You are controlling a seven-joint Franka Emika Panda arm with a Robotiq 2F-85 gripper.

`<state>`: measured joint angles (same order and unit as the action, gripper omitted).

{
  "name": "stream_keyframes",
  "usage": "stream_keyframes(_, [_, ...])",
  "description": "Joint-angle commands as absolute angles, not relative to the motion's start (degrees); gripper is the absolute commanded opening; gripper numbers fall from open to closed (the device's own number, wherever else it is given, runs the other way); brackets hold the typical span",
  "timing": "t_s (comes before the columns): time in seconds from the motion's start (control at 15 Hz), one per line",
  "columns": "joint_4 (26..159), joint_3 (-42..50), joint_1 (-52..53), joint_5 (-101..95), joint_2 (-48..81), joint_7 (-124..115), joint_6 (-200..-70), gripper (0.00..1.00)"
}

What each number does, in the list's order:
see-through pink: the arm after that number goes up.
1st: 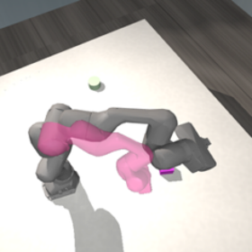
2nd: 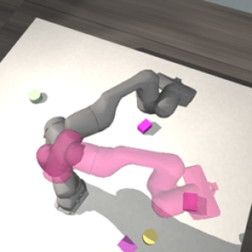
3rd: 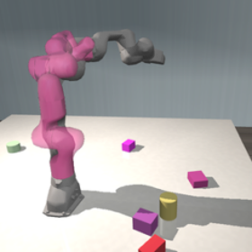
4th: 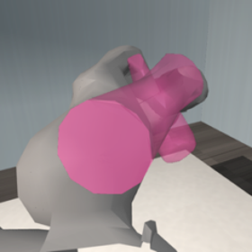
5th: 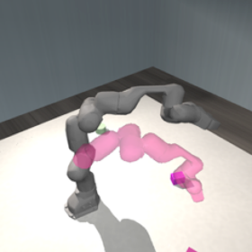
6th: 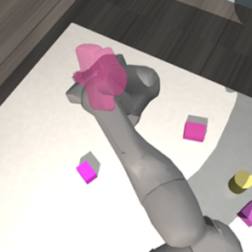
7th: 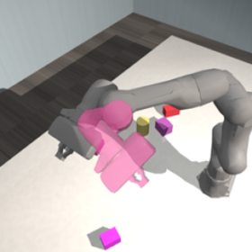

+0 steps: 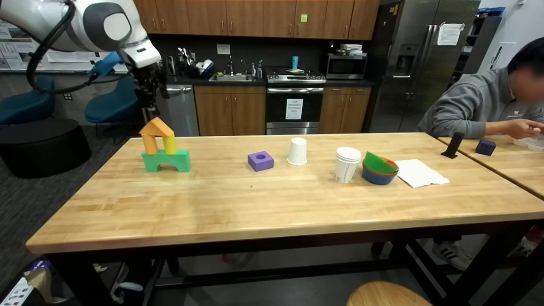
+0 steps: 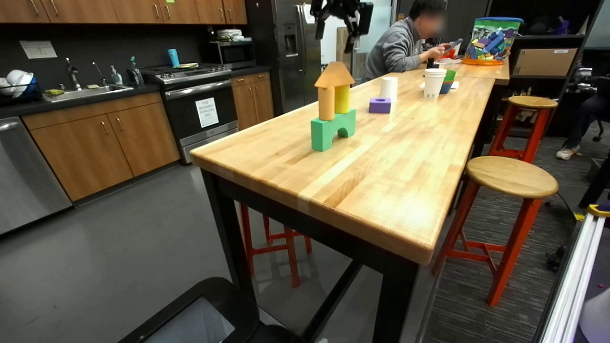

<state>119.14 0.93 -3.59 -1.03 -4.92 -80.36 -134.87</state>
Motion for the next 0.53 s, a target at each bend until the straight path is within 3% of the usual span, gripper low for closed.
stream_keyframes(0.0, [121.3,0.4,-3.9,-5.2,-9.9,-83.7,-136.5,1.0])
stream_keyframes(0.47, [119.2,0.5,-4.0,-1.8,-8.8,-78.6,-132.2,1.0])
